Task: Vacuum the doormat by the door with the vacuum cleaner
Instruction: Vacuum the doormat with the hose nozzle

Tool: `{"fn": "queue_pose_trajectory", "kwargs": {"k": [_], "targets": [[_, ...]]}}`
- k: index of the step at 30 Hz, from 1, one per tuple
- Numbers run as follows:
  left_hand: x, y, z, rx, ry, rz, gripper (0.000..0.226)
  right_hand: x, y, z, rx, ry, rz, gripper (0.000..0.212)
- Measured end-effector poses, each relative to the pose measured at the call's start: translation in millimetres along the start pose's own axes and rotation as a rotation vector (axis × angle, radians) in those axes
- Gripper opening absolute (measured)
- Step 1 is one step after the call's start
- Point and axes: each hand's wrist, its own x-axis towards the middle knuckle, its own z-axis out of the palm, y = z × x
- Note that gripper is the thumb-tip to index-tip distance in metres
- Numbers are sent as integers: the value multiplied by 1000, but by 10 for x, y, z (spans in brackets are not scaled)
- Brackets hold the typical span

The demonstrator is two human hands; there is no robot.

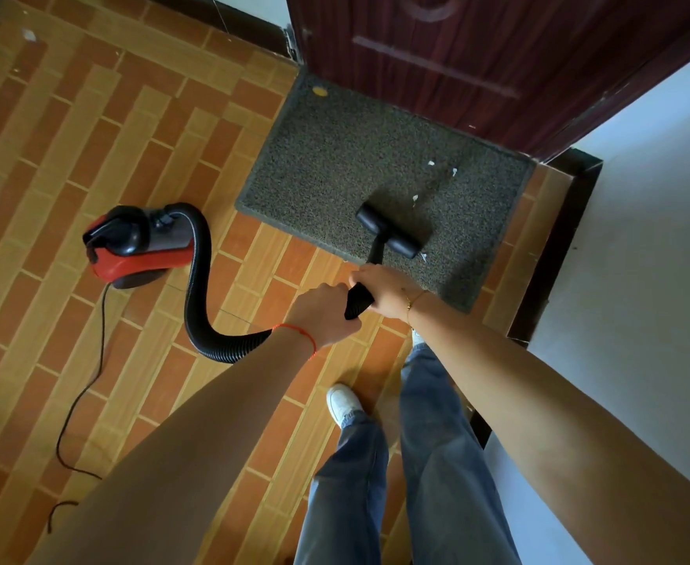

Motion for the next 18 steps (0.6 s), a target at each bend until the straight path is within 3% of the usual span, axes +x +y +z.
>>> {"fn": "queue_pose_trajectory", "kwargs": {"k": [18], "targets": [[845,628,-448,-114,45,-86,24,221,857,-845,-91,-42,-10,23]]}}
